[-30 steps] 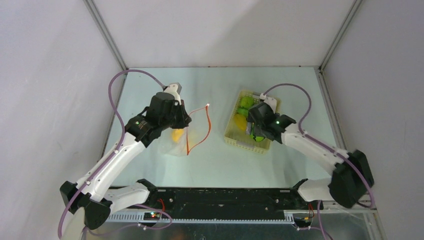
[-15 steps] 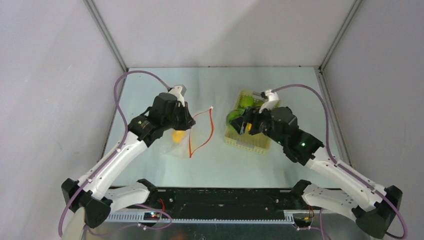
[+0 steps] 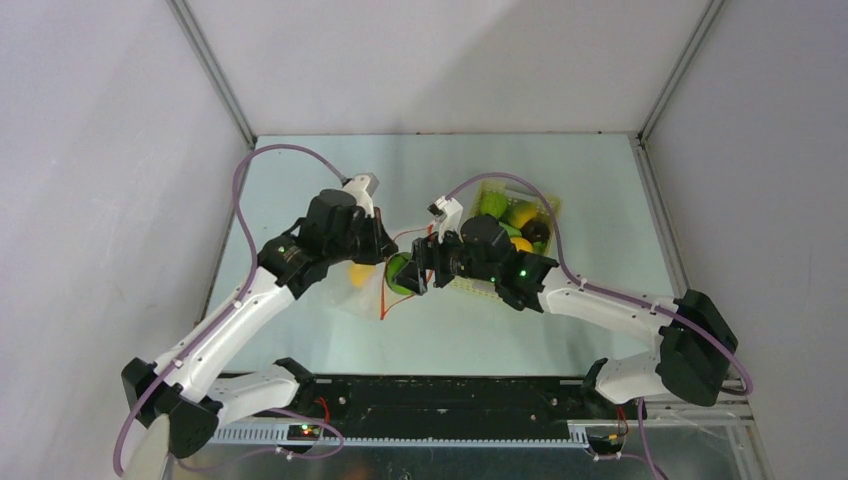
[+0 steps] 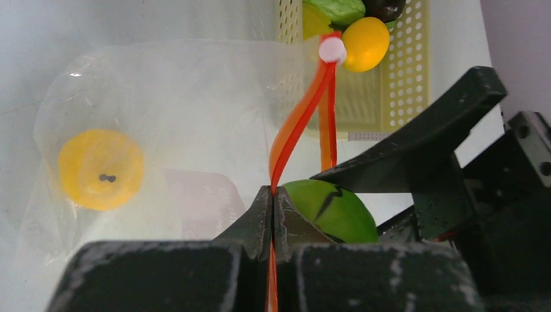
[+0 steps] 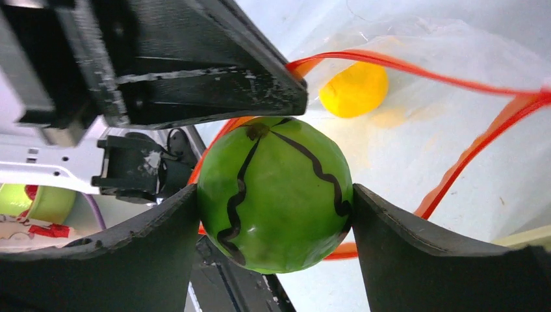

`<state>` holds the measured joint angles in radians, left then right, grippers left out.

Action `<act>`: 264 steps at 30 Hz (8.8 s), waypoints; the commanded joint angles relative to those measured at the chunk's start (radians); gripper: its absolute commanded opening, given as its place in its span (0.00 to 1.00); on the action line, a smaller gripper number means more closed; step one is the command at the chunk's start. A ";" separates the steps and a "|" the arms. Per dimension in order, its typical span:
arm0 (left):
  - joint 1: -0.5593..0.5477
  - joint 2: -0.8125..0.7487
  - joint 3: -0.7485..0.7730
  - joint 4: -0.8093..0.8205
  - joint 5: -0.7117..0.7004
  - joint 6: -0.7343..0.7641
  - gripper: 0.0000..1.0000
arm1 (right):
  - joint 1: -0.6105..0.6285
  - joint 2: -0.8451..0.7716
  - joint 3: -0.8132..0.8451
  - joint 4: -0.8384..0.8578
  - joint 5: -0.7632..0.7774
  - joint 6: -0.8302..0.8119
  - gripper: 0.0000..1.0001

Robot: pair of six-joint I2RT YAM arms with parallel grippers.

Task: Place the food in the zip-top bag and seal the zipper
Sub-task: Place the fake fruit in the zipper food storage bag, then pick up the fake fruit from the bin, then place the fake fruit in the zipper food storage bag, then pick up the fake fruit from the bin, then place the fake fruit in the zipper food storage bag.

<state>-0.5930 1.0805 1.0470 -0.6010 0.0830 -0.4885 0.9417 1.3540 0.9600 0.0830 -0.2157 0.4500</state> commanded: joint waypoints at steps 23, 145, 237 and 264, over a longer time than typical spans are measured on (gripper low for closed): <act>-0.010 -0.057 0.009 0.032 -0.007 0.019 0.00 | 0.036 -0.094 0.079 -0.065 0.173 -0.078 0.99; -0.009 -0.069 0.031 -0.016 -0.141 0.059 0.00 | 0.172 -0.118 0.027 0.119 0.244 -0.535 1.00; -0.012 -0.136 -0.052 0.053 -0.078 0.017 0.00 | -0.207 -0.085 -0.024 -0.296 0.661 -0.052 0.21; -0.011 -0.129 -0.053 0.053 -0.067 0.014 0.00 | -0.017 -0.137 -0.071 -0.036 -0.319 -0.381 0.24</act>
<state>-0.5987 0.9585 0.9913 -0.5846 0.0048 -0.4702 0.9211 1.1519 0.8429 0.0170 -0.5228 0.0525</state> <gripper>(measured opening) 0.005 0.513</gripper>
